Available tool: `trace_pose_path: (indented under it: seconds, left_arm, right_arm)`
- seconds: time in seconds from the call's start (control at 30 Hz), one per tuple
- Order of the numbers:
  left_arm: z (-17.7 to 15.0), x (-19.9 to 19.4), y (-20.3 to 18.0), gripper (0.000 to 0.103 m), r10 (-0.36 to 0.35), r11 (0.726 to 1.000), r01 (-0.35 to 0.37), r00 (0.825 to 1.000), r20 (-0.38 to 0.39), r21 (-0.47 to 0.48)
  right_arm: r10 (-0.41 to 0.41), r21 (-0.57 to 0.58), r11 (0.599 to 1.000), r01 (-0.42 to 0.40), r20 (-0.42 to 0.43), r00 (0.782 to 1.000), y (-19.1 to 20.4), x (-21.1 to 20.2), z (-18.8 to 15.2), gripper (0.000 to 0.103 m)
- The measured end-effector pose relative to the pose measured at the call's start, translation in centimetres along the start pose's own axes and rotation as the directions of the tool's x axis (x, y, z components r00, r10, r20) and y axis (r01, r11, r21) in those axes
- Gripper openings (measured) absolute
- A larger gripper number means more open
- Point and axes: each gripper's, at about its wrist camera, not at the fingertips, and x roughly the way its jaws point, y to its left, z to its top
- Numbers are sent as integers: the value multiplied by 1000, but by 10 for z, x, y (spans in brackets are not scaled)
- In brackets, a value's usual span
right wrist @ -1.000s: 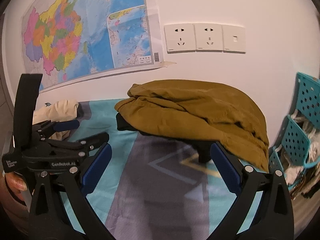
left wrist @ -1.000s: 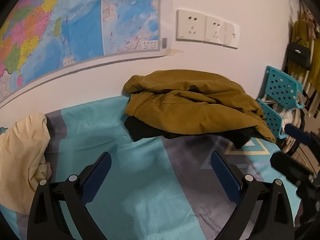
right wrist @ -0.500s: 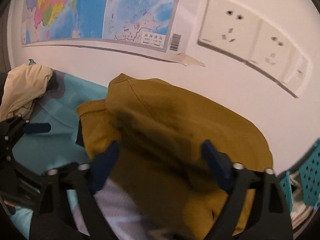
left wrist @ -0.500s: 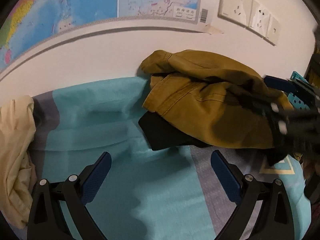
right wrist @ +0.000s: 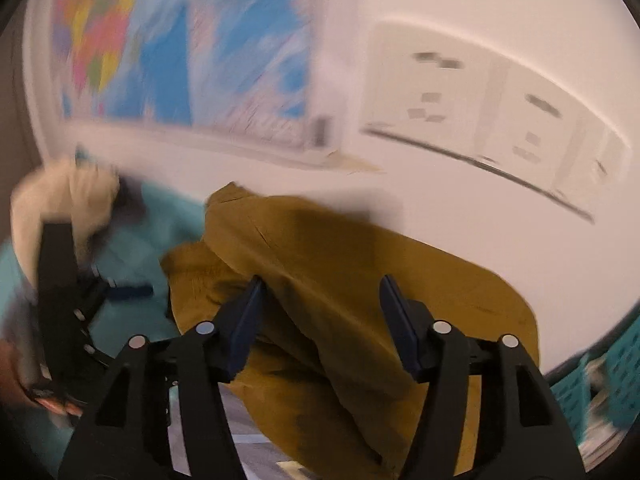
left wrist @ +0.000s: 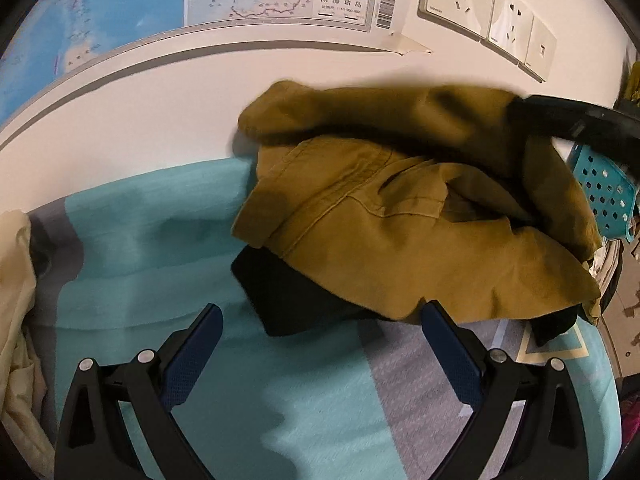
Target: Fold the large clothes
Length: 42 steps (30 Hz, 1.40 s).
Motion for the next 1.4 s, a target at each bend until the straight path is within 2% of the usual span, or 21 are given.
trace_pose_path:
  seconds: [0.03, 0.13, 0.17, 0.2, 0.23, 0.33, 0.43, 0.57, 0.7, 0.77, 0.8, 0.83, 0.87, 0.9, 0.97, 1.07, 1.17, 1.2, 1.3, 1.4]
  left_arm:
    - [-1, 0, 0, 96, -1, 1000, 1, 1000, -3, -1]
    - [-1, 5, 6, 96, -16, 1000, 16, 1000, -4, -11]
    - [-1, 5, 7, 96, -18, 1000, 18, 1000, -3, -12]
    - [-1, 5, 8, 96, -23, 1000, 23, 1000, 0, -9]
    - [0, 7, 11, 96, -29, 1000, 29, 1000, 3, -8]
    - [1, 7, 14, 96, -46, 999, 46, 999, 21, 2]
    - [2, 11, 17, 96, -71, 997, 71, 997, 34, 0]
    - [3, 4, 12, 96, -151, 988, 152, 986, 71, -17]
    - [7, 0, -12, 96, -220, 975, 216, 969, 110, 41]
    - [10, -3, -23, 83, -238, 971, 230, 961, 139, 71]
    - [12, -4, -30, 56, -255, 965, 244, 956, 146, 94]
    - [15, -3, -37, 23, -279, 957, 263, 951, 133, 122]
    - [19, 1, -41, 10, -305, 948, 291, 947, 101, 131]
    - [23, 3, -44, 3, -313, 945, 303, 946, 79, 121]
    - [33, -4, -48, 2, -315, 944, 300, 943, 103, 140]
    - [55, -33, -53, 1, -376, 923, 355, 914, 152, 146]
    - [84, -85, -58, 1, -414, 909, 384, 876, 247, 164]
    - [94, -108, -59, 1, -429, 903, 394, 858, 282, 172]
    - [106, -162, -57, 1, -436, 899, 386, 824, 362, 206]
    - [102, -228, -55, 1, -434, 900, 357, 780, 450, 250]
  right_arm:
    - [-9, -26, 1000, 9, -12, 1000, 6, 6, 1, 60]
    - [-102, -130, 987, 96, -45, 994, 21, 35, 9, 60]
    - [-90, -130, 988, 82, -59, 994, 21, 39, 9, 46]
    - [-49, -105, 994, 41, -76, 996, 15, 41, 11, 10]
    - [-29, -78, 997, 22, -82, 996, 9, 39, 14, 5]
    - [-47, 4, 999, 47, 46, 998, -19, -5, 24, 4]
    - [-49, 172, 985, 20, 167, 985, -67, -67, 30, 4]
    - [-67, 263, 965, 9, 211, 975, -104, -107, 24, 3]
    - [-55, 316, 948, -26, 245, 968, -118, -131, 8, 3]
    - [-55, 317, 948, -31, 258, 965, -116, -137, 7, 3]
    - [-68, 320, 947, -22, 266, 962, -118, -143, 5, 3]
    - [-74, 327, 945, -20, 273, 959, -118, -148, 4, 3]
    - [-86, 343, 939, -17, 284, 955, -125, -158, 0, 3]
    - [-101, 362, 932, -14, 296, 950, -133, -170, -2, 3]
    - [-141, 376, 927, 7, 330, 933, -143, -204, -6, 2]
    - [-167, 376, 927, 8, 394, 904, -146, -255, 1, 2]
    - [-209, 326, 944, 50, 473, 856, -131, -322, 19, 2]
    - [-219, 308, 949, 64, 499, 839, -123, -343, 23, 2]
    - [-240, 270, 958, 97, 567, 788, -102, -405, 29, 2]
    - [-244, 240, 964, 115, 628, 739, -79, -461, 24, 2]
